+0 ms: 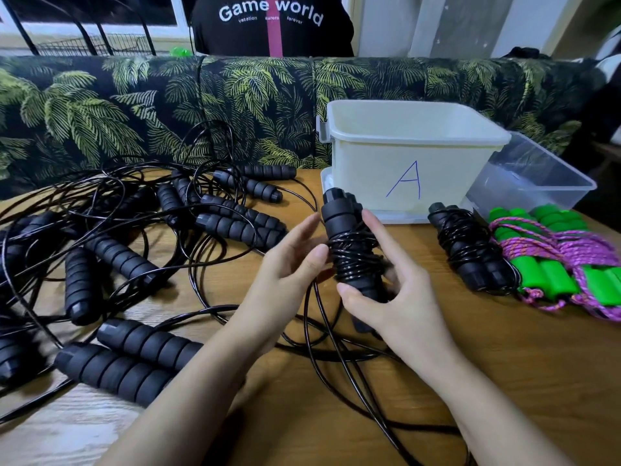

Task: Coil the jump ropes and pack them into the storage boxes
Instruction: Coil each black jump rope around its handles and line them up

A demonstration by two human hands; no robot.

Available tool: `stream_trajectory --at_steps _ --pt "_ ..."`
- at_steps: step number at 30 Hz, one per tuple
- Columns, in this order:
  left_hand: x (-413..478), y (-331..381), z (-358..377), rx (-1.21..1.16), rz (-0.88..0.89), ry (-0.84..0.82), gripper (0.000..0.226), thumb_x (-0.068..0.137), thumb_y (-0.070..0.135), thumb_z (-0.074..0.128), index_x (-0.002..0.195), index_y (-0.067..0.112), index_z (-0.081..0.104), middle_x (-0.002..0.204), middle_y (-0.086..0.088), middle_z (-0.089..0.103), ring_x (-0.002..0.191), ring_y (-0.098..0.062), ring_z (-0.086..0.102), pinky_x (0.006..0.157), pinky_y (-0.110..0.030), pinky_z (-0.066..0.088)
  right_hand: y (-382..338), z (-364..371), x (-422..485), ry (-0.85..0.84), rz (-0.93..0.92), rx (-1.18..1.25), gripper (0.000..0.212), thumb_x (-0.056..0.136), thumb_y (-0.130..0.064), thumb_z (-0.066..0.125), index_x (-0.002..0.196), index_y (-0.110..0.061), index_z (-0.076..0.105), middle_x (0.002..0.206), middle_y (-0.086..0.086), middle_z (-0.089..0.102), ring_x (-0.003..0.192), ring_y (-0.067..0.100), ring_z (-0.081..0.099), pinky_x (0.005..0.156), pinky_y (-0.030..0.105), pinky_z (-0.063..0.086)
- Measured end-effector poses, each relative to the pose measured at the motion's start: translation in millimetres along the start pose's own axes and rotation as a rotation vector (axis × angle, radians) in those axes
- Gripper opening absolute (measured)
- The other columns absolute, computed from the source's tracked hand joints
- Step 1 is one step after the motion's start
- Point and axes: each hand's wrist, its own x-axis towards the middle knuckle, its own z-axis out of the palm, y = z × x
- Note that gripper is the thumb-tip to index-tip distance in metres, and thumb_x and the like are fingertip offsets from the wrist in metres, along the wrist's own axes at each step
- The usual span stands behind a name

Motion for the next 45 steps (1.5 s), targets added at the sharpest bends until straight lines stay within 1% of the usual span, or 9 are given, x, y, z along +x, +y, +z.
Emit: stream_trajectory --at_steps 9,17,20,23,27,32,36,41,45 --pt "-5.4 32.9 6.9 0.008 -0.03 0.001 0.043 0.095 0.024 0.052 0.137 0.017 0.053 0.126 -0.006 0.067 0.115 -0.014 0.062 0.106 -0.038 0.046 -6.4 -0.4 7.9 -0.12 -0.013 0.214 0.078 0.076 -0.024 0.071 0.143 -0.047 0.039 0.139 -0.016 0.054 0.132 0.011 0.049 0.115 0.041 0.037" --pt "1.3 81.4 3.2 0.27 0.134 0.081 0.054 0.078 0.049 0.078 0.12 0.019 0.06 0.106 -0.006 0.073 0.095 -0.011 0.068 0.08 -0.022 0.052 -33.9 -2.9 10.9 -0.188 -0.004 0.579 0.073 0.074 -0.024 0.067 0.142 -0.038 0.044 0.135 -0.001 0.062 0.119 0.02 0.06 0.087 0.029 0.055" --pt "1.7 70.8 8.4 0.137 0.067 0.077 0.054 0.071 0.04 0.069 0.119 0.016 0.059 0.091 0.003 0.075 0.08 -0.001 0.067 0.071 -0.015 0.049 -26.7 -7.2 10.4 -0.223 0.043 0.543 0.077 0.074 -0.027 0.068 0.145 -0.036 0.041 0.139 -0.003 0.058 0.127 0.018 0.056 0.091 0.028 0.053" --pt "2.9 45.2 7.4 0.073 -0.007 0.133 0.056 0.066 0.04 0.071 0.118 0.021 0.06 0.09 0.002 0.076 0.086 -0.008 0.068 0.082 -0.028 0.055 -12.1 -10.6 8.9 -0.198 0.04 0.32 0.08 0.075 -0.036 0.07 0.148 -0.035 0.037 0.149 -0.011 0.045 0.138 0.006 0.042 0.113 0.033 0.04" --pt "5.8 16.4 3.7 0.01 -0.065 0.215 0.064 0.06 0.038 0.078 0.119 0.023 0.059 0.101 -0.011 0.072 0.087 -0.013 0.069 0.077 -0.031 0.054 -1.4 -3.2 6.2 -0.119 -0.004 0.005 0.082 0.085 -0.02 0.075 0.147 -0.045 0.027 0.144 -0.027 0.037 0.128 -0.016 0.039 0.1 0.009 0.037" --pt "3.3 4.1 4.5 0.153 -0.004 0.246 0.056 0.071 0.03 0.085 0.121 0.024 0.06 0.096 0.0 0.072 0.086 -0.007 0.069 0.072 -0.02 0.052 9.5 7.2 5.6 -0.07 -0.117 -0.291 0.099 0.081 -0.021 0.08 0.145 -0.058 0.015 0.148 -0.028 0.036 0.132 -0.011 0.037 0.104 0.013 0.036" --pt "0.8 2.1 -4.2 0.242 0.048 0.163 0.059 0.067 0.043 0.08 0.12 0.03 0.058 0.102 0.005 0.073 0.097 -0.013 0.069 0.081 -0.026 0.053 10.3 4.3 2.2 -0.078 -0.149 -0.273 0.096 0.08 -0.018 0.08 0.149 -0.046 0.02 0.149 -0.018 0.04 0.136 -0.003 0.038 0.11 0.016 0.033" --pt "-2.0 6.7 -11.3 0.264 0.044 0.012 0.056 0.081 0.029 0.076 0.131 0.019 0.054 0.105 0.004 0.074 0.104 -0.013 0.068 0.093 -0.033 0.053 5.0 -2.3 -2.8 -0.086 -0.032 -0.109 0.092 0.08 -0.016 0.079 0.144 -0.054 0.025 0.142 -0.024 0.05 0.129 -0.005 0.046 0.108 0.021 0.038" --pt "-2.9 13.2 -15.5 0.263 0.064 0.029 0.049 0.079 0.033 0.07 0.123 0.017 0.057 0.081 0.009 0.07 0.082 -0.004 0.063 0.074 -0.019 0.048 3.8 -5.1 -2.4 -0.124 0.023 0.002 0.09 0.079 -0.011 0.079 0.146 -0.046 0.03 0.137 -0.028 0.053 0.128 -0.006 0.048 0.108 0.02 0.039"
